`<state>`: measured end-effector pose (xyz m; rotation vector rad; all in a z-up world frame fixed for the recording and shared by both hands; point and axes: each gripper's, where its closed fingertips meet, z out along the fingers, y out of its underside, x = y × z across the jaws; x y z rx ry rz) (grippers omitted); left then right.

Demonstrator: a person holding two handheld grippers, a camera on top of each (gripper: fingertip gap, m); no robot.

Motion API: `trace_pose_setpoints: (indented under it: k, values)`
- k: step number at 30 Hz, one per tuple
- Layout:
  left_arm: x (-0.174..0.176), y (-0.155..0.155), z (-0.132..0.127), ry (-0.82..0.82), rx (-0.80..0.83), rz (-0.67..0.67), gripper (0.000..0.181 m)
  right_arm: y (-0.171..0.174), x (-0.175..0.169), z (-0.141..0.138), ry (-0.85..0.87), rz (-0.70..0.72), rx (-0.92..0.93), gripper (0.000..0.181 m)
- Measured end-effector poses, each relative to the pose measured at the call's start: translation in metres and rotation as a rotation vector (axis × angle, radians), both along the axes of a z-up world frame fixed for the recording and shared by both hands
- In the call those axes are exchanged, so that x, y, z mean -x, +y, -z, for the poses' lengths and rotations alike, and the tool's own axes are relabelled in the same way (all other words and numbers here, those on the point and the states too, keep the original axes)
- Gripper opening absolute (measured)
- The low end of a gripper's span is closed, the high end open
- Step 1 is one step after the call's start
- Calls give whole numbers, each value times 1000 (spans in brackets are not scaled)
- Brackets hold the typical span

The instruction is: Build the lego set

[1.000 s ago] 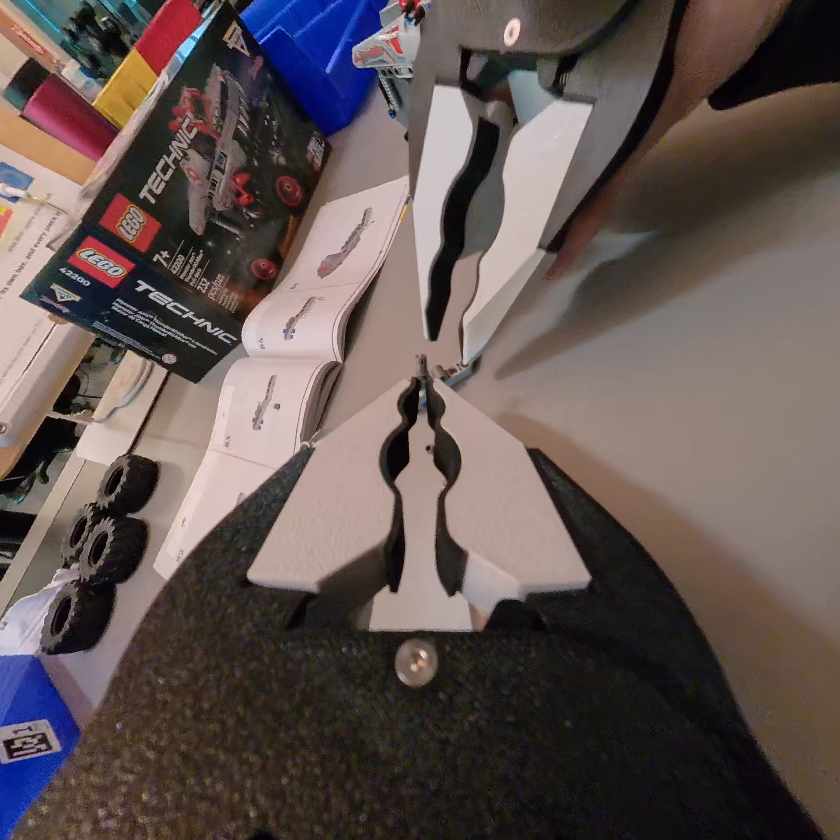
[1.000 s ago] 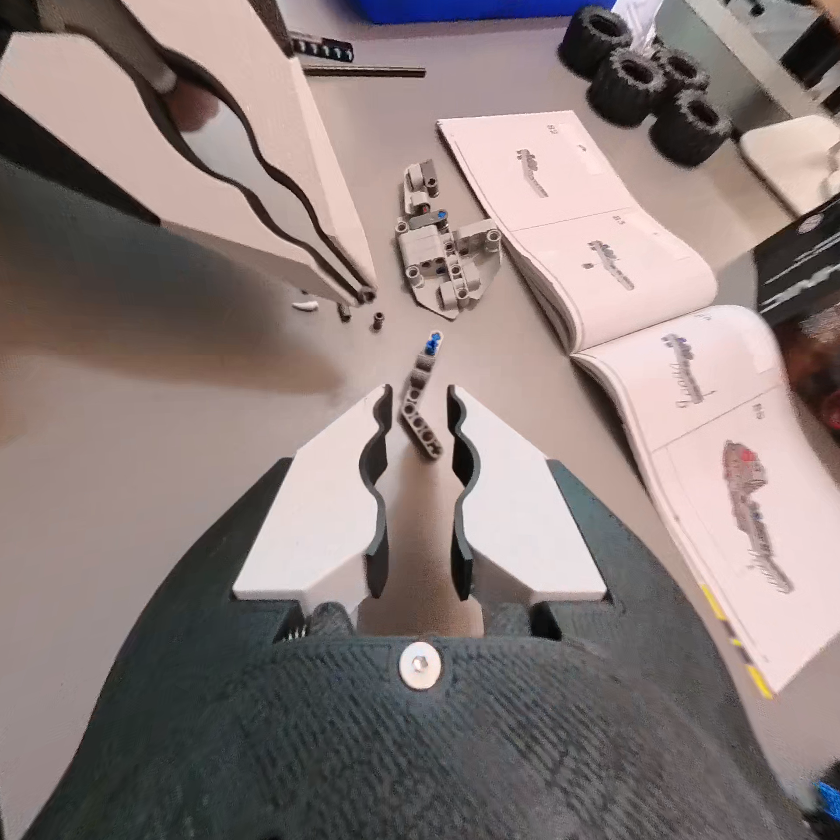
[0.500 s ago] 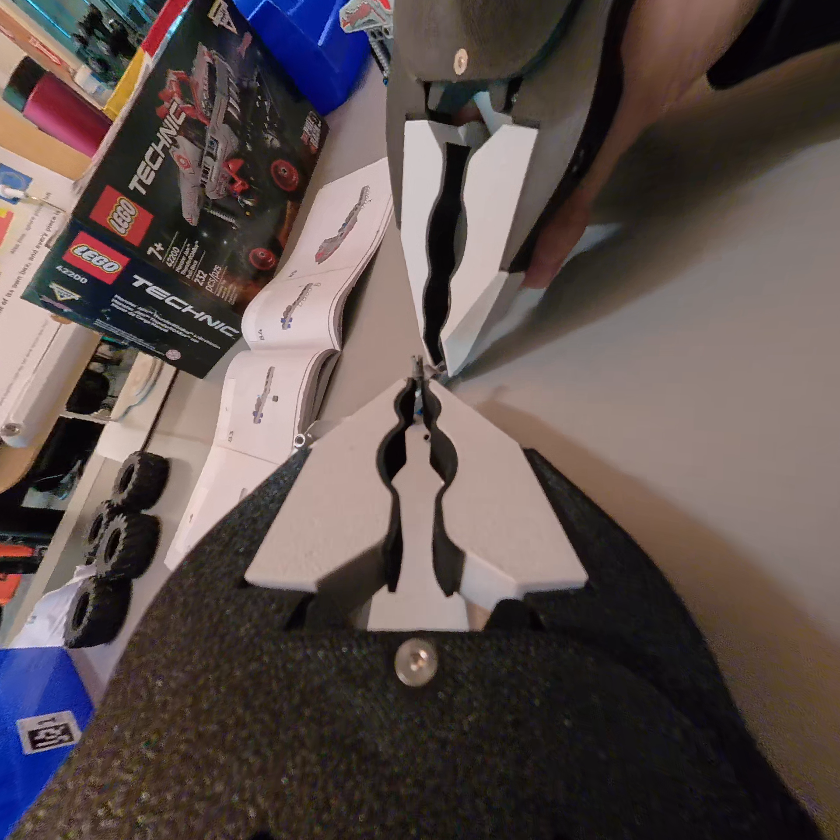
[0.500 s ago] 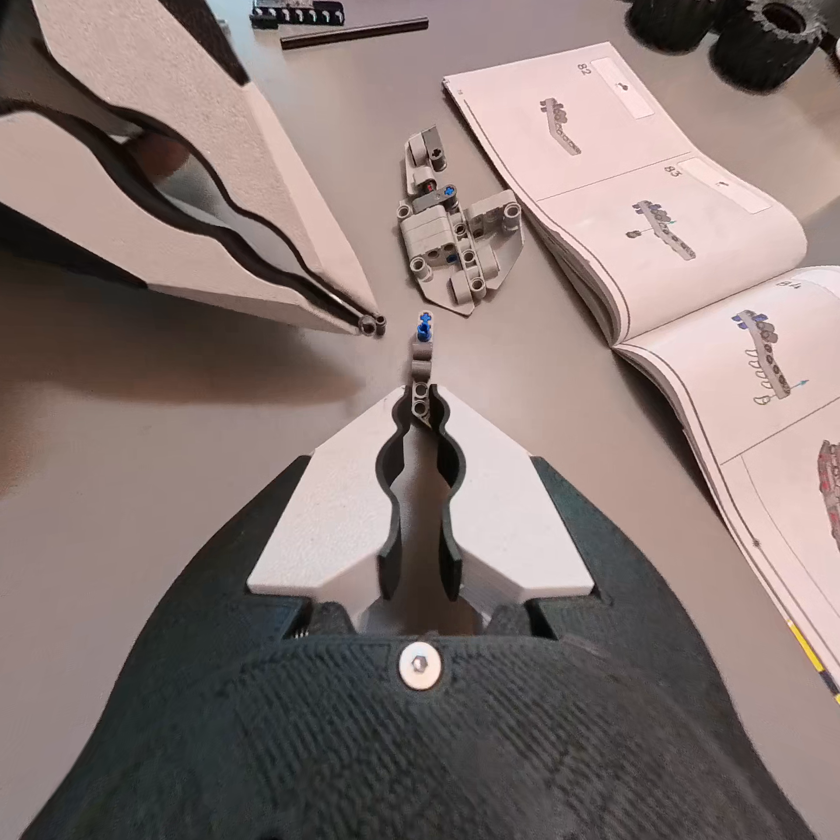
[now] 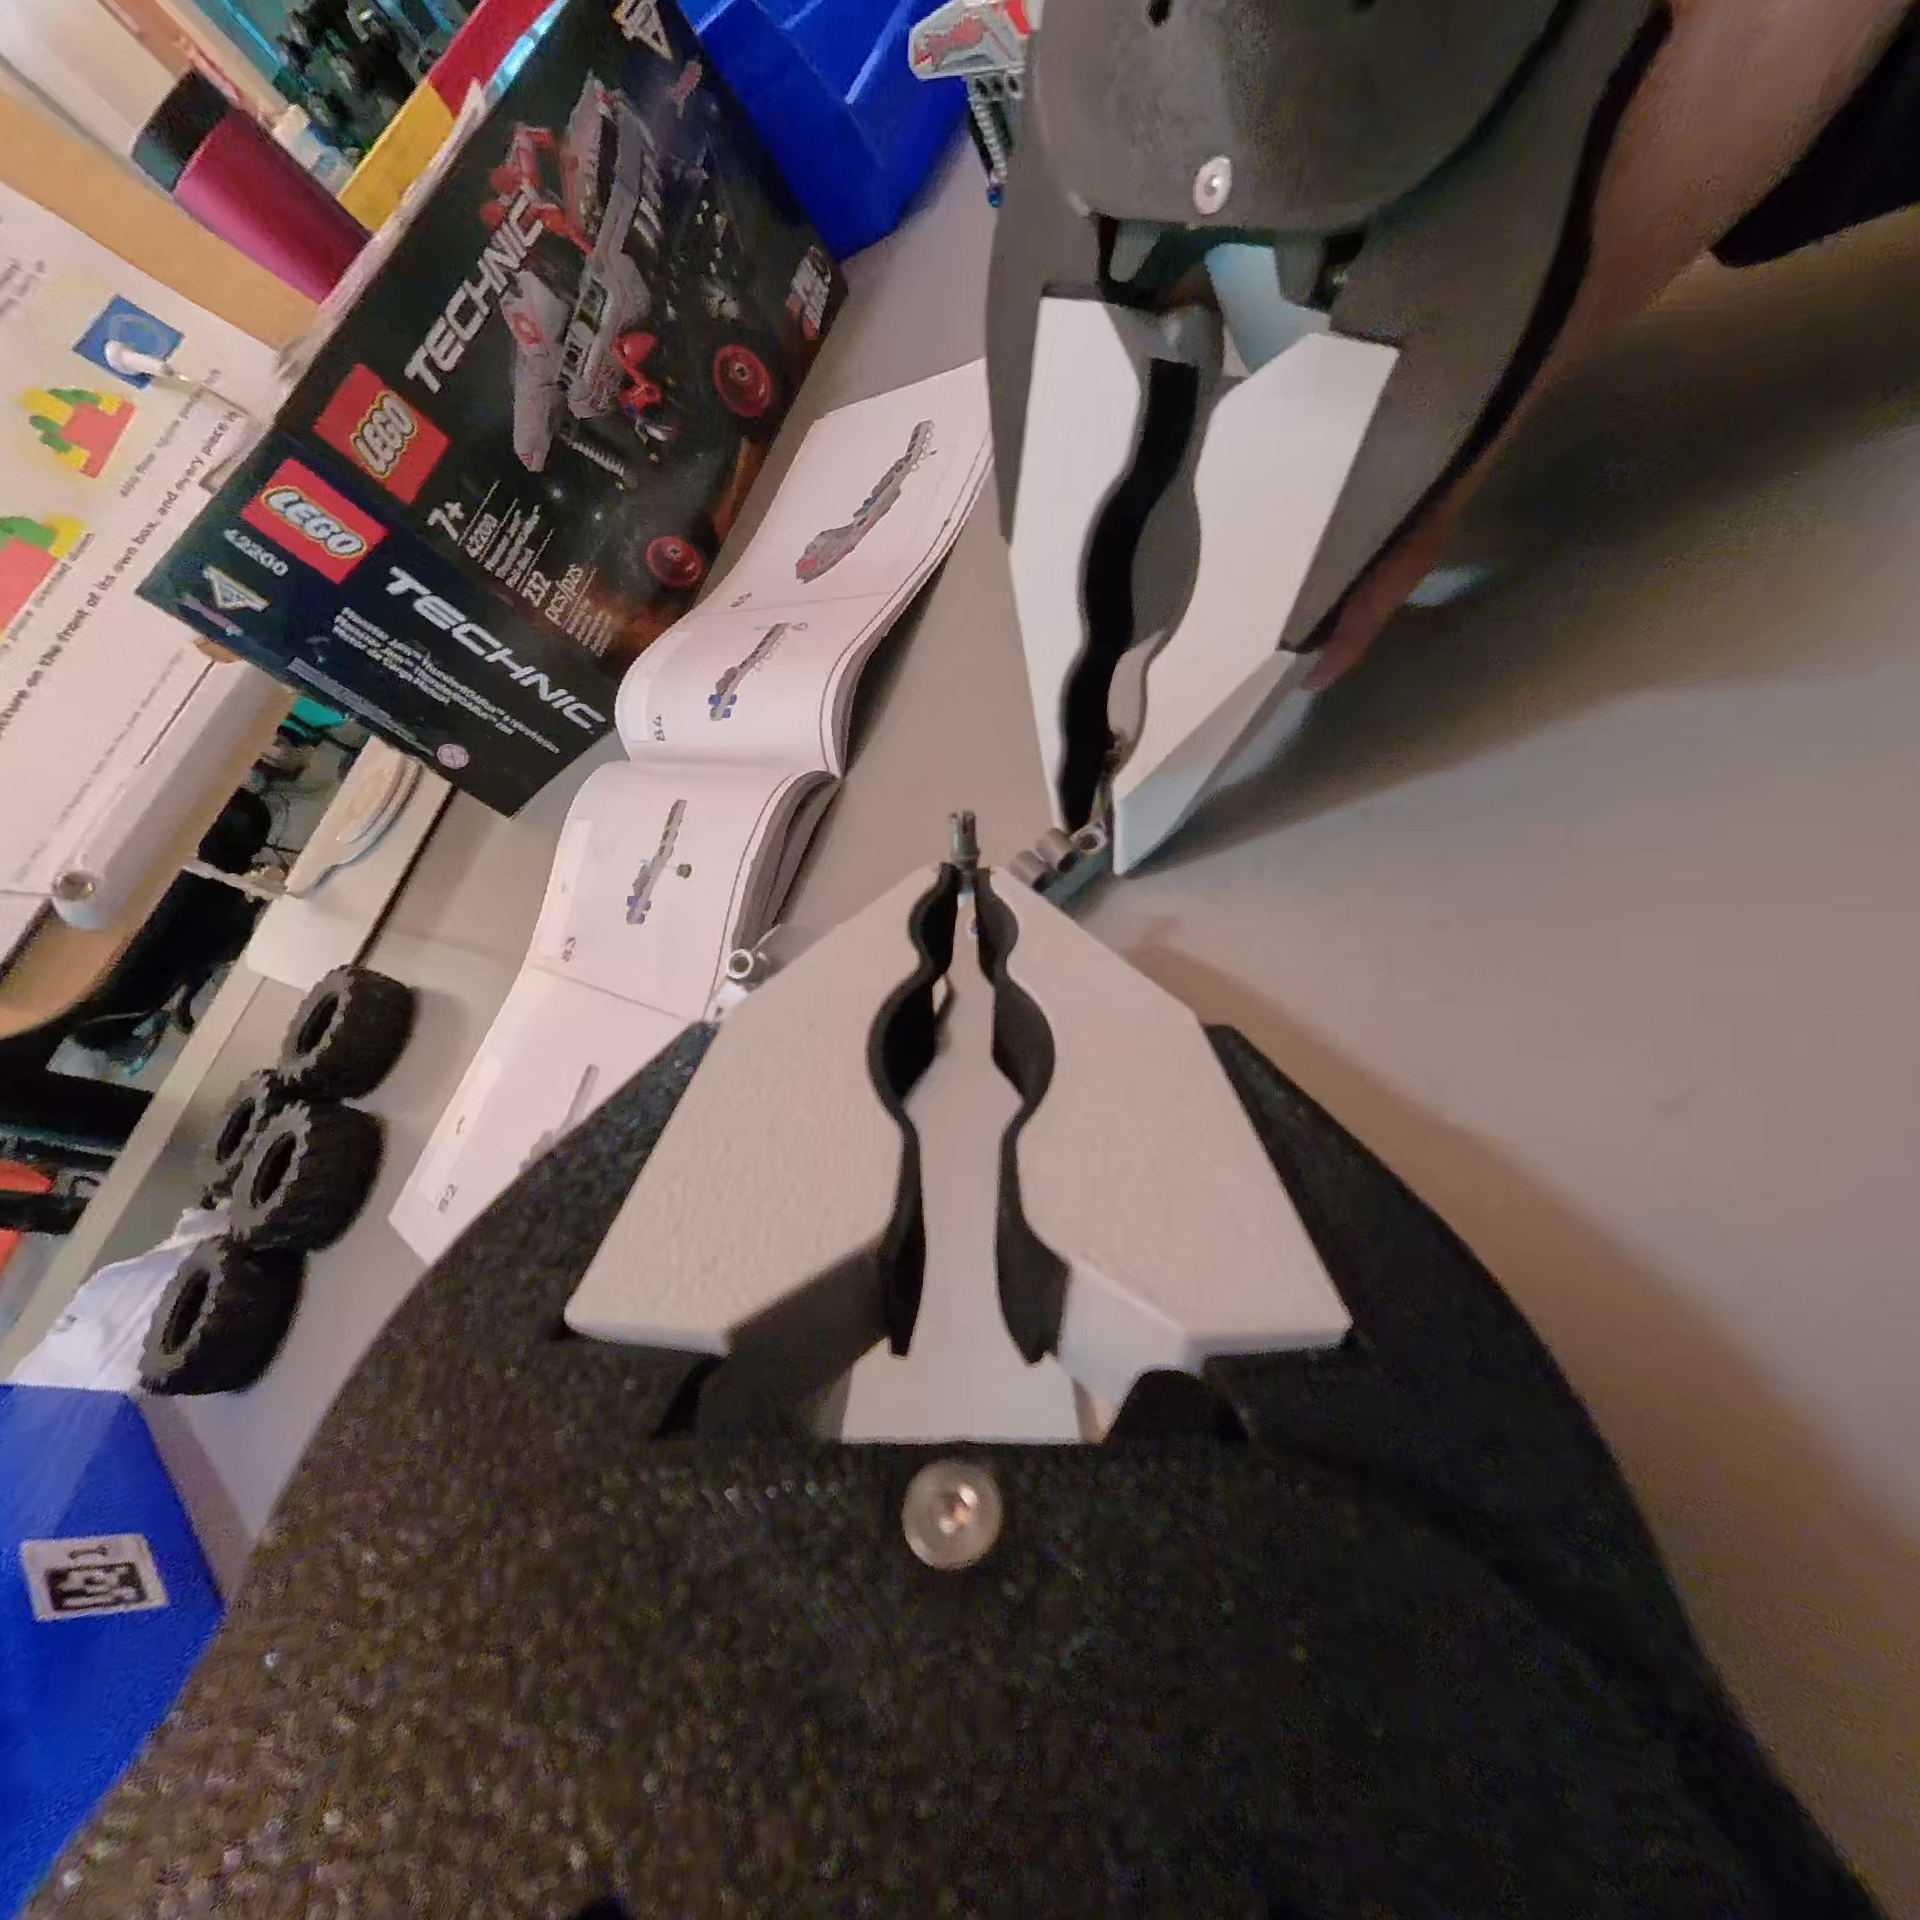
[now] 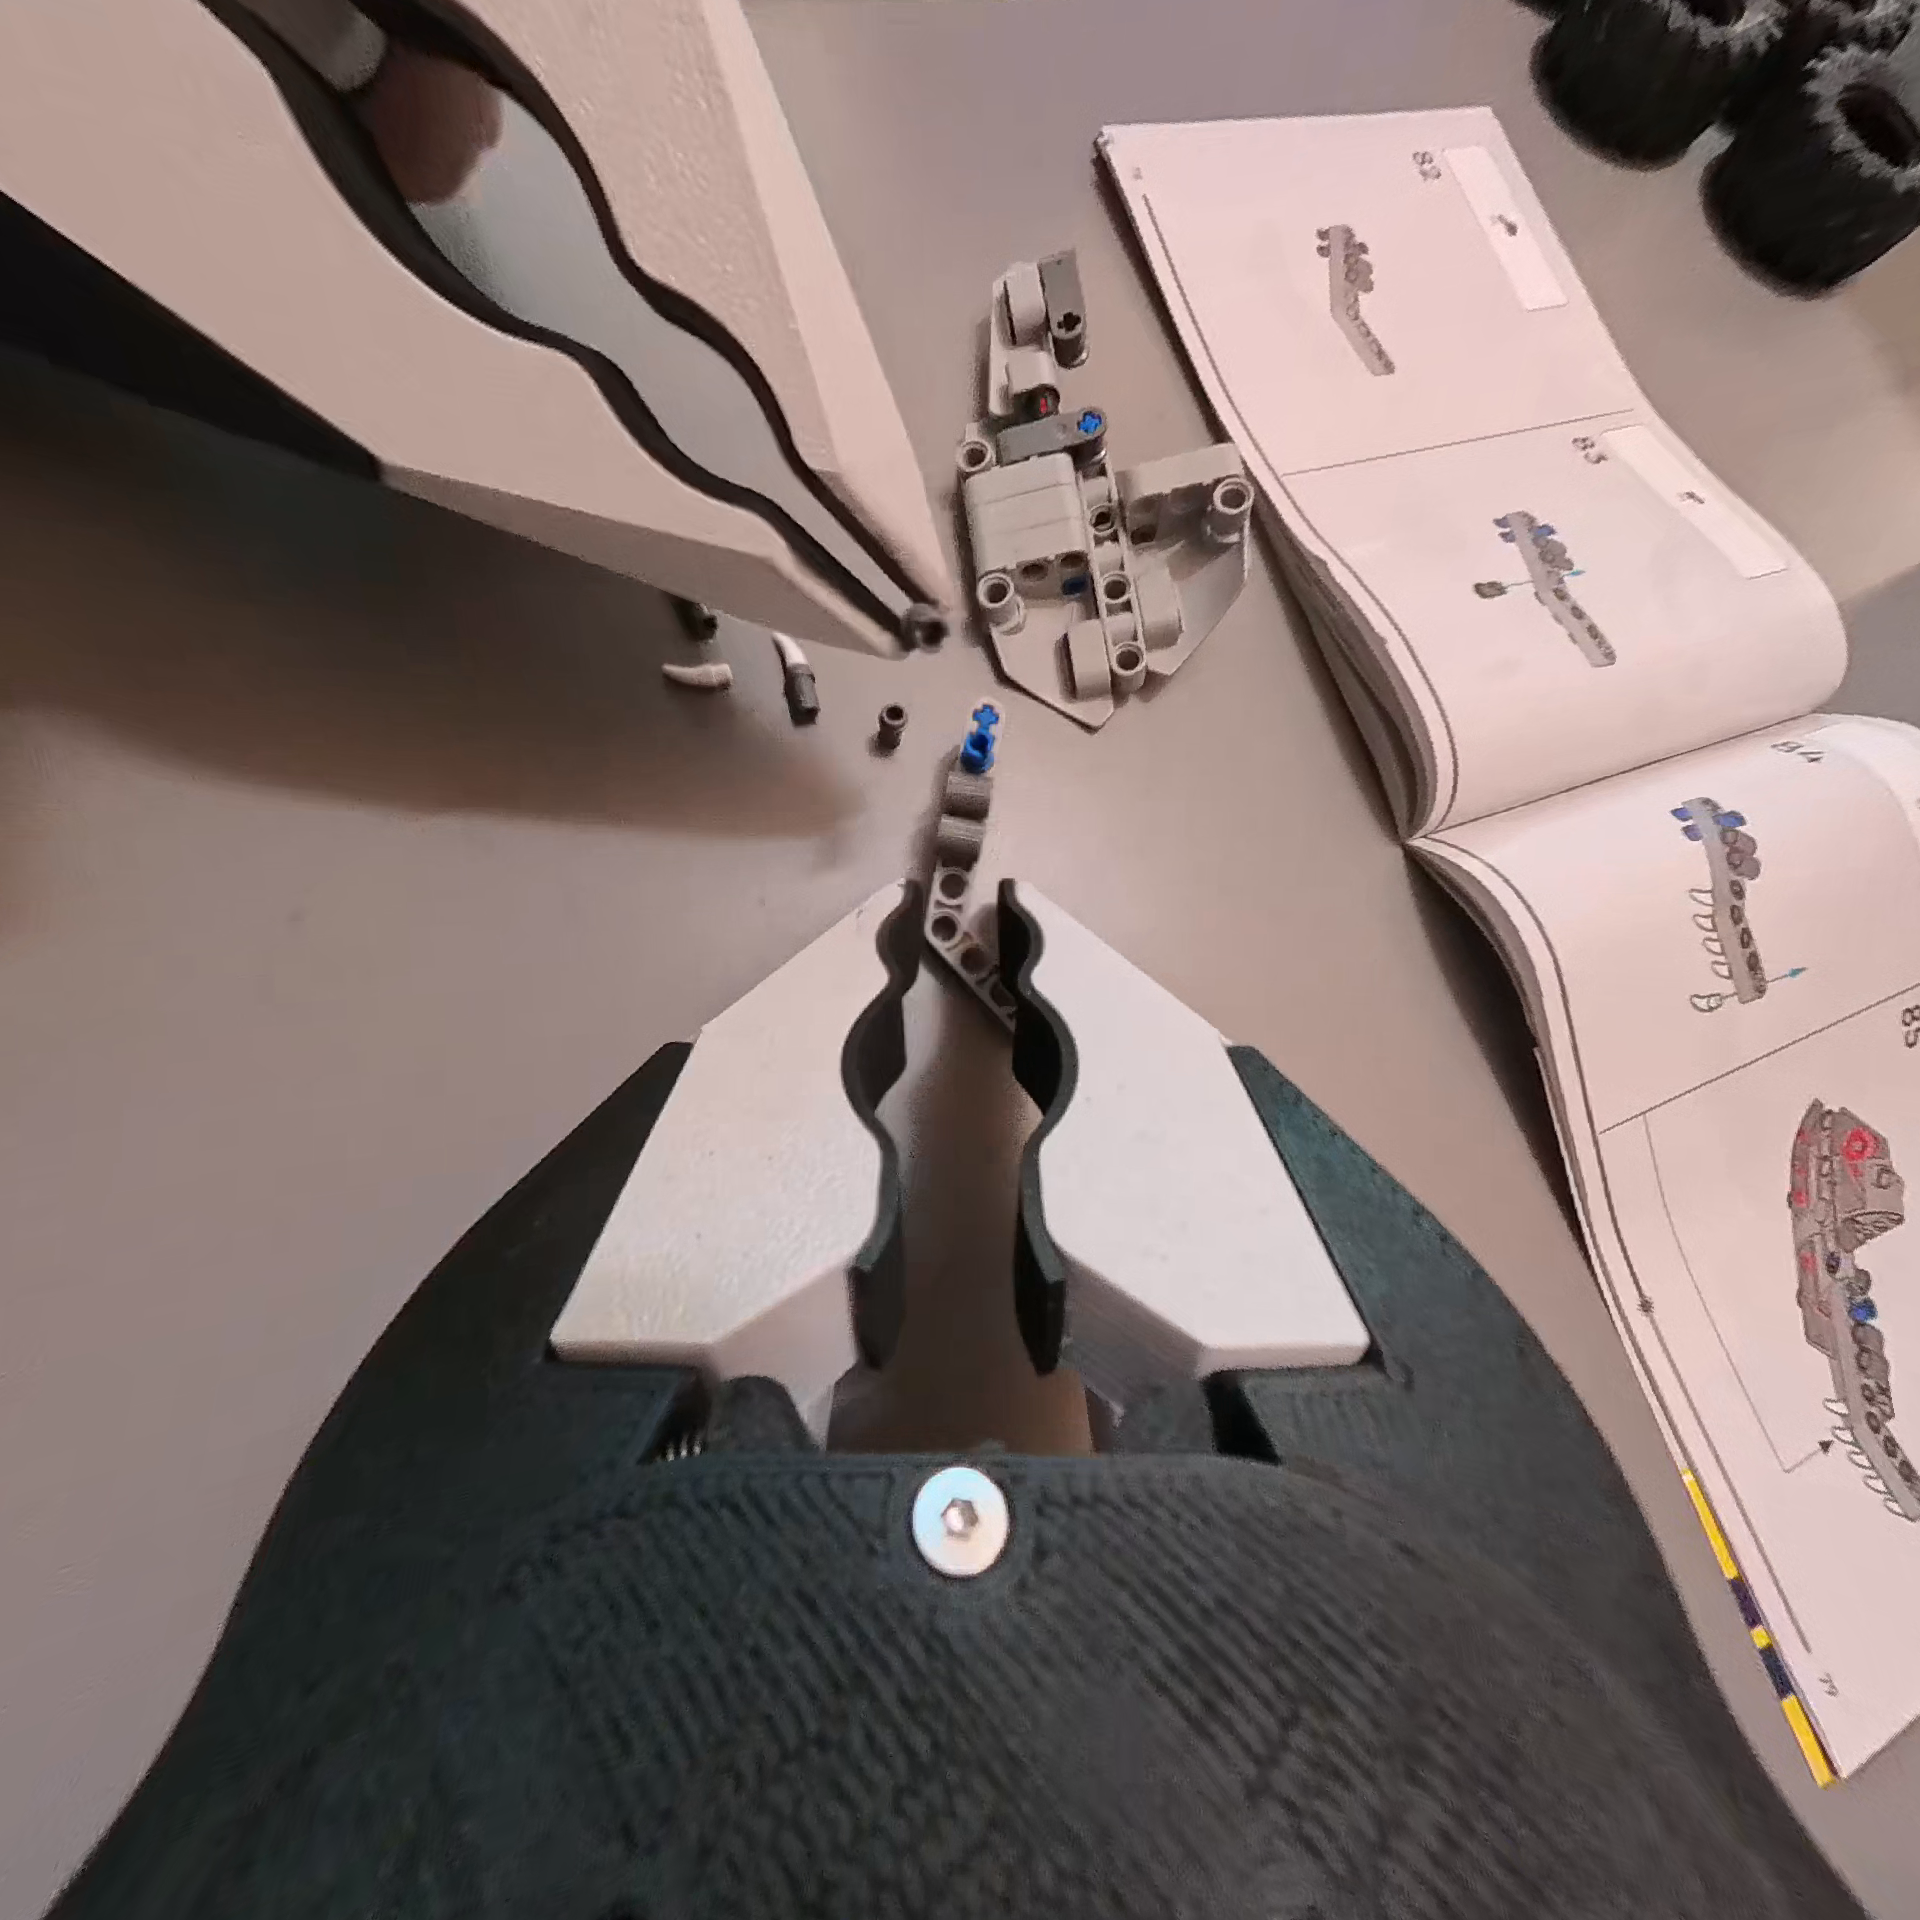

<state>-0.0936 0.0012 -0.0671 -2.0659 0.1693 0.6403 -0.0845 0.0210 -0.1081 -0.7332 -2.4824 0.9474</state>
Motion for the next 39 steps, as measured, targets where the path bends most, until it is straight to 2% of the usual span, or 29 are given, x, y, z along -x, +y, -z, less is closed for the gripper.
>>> trace_pose_setpoints:
  k: [6,9,11,13,17,21,23,32,39]
  values:
    - [-3,-2,2,-90,-7,18,0,-5,-1,1,-15,-35,-17,11]
    - [-1,-5,4,-25,26,17,0,-4,3,1,-25,-1,-6,7]
    - [1,-5,3,40,31,13,0,1,10,-3,-35,83,61,5]
    - [2,-4,-3,100,14,2,0,-5,12,-20,-70,137,281,6]
    - [5,-2,-23,163,-36,-28,0,-12,11,-76,-152,175,910,5]
    - [5,1,-30,208,-4,-32,0,-2,6,-94,-260,195,1262,6]
    - [3,3,-30,204,3,-36,0,0,5,-98,-315,184,1376,6]
    - [5,6,-36,291,42,-101,0,-1,6,-96,-414,175,1433,6]
    - [4,8,-33,257,51,-126,0,-6,10,-87,-404,220,1367,6]
